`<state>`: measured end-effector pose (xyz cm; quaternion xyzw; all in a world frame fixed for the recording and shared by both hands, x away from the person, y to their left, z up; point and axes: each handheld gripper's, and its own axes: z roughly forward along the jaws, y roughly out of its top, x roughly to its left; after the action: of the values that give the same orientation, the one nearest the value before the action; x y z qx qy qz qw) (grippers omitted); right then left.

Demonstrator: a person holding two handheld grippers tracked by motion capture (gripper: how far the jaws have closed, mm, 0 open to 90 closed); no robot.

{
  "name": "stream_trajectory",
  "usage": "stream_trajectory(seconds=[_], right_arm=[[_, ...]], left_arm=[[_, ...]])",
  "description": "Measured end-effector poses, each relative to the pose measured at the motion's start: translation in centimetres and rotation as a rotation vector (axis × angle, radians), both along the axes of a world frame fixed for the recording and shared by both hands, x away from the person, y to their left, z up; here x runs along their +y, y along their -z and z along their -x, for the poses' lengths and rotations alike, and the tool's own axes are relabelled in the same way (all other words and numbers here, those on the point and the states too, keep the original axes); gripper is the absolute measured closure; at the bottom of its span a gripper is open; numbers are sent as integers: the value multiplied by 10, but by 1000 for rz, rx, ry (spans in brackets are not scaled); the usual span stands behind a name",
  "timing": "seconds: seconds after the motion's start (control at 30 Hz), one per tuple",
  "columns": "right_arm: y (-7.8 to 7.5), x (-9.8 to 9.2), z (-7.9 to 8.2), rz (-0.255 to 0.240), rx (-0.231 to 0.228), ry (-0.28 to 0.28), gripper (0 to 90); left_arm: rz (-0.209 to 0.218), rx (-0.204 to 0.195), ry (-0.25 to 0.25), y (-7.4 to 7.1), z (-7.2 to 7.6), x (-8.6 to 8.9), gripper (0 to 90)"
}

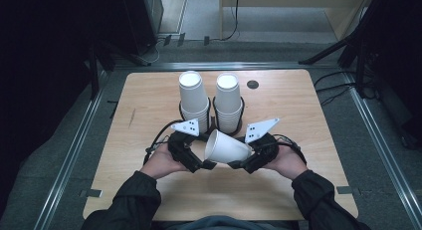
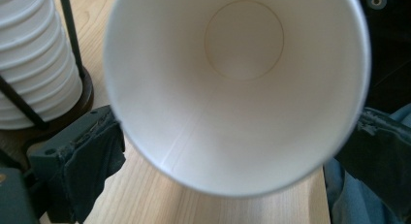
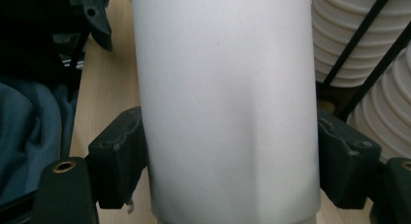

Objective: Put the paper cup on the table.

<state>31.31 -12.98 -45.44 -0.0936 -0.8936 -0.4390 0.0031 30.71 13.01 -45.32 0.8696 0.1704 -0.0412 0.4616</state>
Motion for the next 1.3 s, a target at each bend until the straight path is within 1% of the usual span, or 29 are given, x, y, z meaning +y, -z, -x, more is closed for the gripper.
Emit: stream_trajectory(seconds=[0.07,0.13,0.23,0.3,0.37,0.4,0.43,0.47,0.53,0.6,0.63,0.73,0.83,0.87,0.93,1.0,1.13,1.17,1.3], right_arm=[[-1,1,1,-16,-2,-8,221],[-2,2,2,-27,-3,-12,221],[-2,5,2,-46,4,-23,221],[-3,6,3,-59,7,-30,221],[-3,8,4,-64,6,-38,221],[-3,8,5,-62,6,-40,223],[-3,8,5,-64,7,-42,225],[-3,8,5,-75,15,-44,226],[-4,8,5,-72,15,-41,229],[-3,8,5,-66,20,-47,231],[-2,8,4,-65,31,-46,231],[-2,7,4,-62,38,-46,228],[-2,7,2,-61,72,-51,227],[-2,7,2,-60,71,-52,226],[-2,6,2,-54,78,-47,202],[-2,6,2,-54,90,-46,176],[-3,3,2,-39,89,-31,157],[-3,2,1,-30,90,-24,152],[-3,-2,0,-21,92,1,151]], left_arm=[[5,1,-1,-1,0,-1,0],[24,19,5,-1,0,-1,0],[43,32,5,-2,0,-3,0],[59,22,7,-3,2,-4,0],[81,17,-10,-5,2,-2,43],[102,27,-7,-5,1,1,85],[111,38,-7,-6,0,2,94],[113,40,-7,-6,0,2,101],[103,40,1,-7,0,2,118],[94,57,5,-7,-1,2,133],[90,62,3,-7,-1,2,138],[83,63,4,-8,-1,1,152],[75,62,7,-9,0,1,162],[74,64,5,-9,0,1,162],[64,61,-1,-10,0,2,162],[63,60,-6,-11,-1,4,162],[50,50,-20,-12,-1,9,162],[41,47,-19,-13,-2,10,162],[32,42,-30,-13,-3,14,162]])
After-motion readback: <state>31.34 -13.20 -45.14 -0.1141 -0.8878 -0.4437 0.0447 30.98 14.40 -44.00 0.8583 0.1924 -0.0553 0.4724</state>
